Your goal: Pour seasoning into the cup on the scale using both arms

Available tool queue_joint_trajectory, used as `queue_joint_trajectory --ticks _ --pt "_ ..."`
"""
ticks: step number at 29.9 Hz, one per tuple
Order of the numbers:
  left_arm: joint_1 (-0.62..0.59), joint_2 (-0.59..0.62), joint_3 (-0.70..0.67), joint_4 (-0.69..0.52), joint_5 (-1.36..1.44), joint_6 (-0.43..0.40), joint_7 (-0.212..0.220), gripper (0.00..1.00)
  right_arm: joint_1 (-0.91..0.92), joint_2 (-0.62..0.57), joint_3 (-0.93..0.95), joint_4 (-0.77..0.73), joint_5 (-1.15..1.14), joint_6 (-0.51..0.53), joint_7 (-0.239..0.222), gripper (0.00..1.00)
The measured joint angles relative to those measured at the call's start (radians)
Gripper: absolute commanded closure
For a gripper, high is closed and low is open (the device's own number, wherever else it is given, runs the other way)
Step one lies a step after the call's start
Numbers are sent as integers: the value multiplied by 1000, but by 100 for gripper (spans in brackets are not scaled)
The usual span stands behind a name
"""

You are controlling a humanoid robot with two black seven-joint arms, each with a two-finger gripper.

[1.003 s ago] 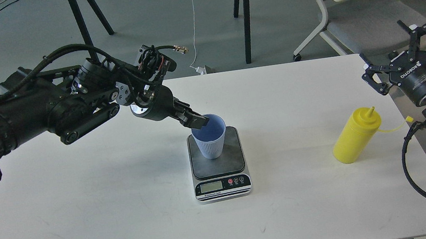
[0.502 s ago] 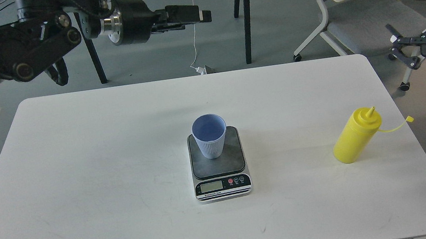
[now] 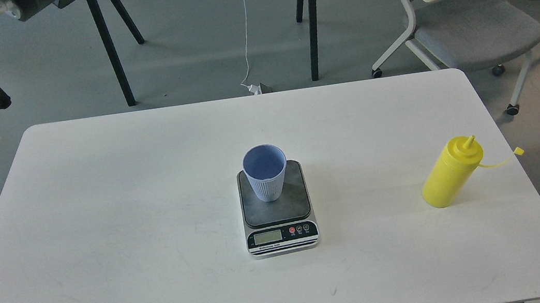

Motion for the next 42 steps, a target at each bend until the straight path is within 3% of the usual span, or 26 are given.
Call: queue_joint_trajectory --ticks 6,16,30,42 --pt "91 3 -22 1 -17 0 0 6 -174 130 -2 60 28 0 -11 1" --pt "107 -10 -23 2 -14 0 0 6 -358 194 -24 238 -6 0 -18 1" --pt "138 -40 -23 1 -14 0 0 6 -251 278 -93 217 -188 0 -16 1" --pt "152 -30 -21 1 -14 0 0 6 -65 428 -244 30 -216 0 -18 1"
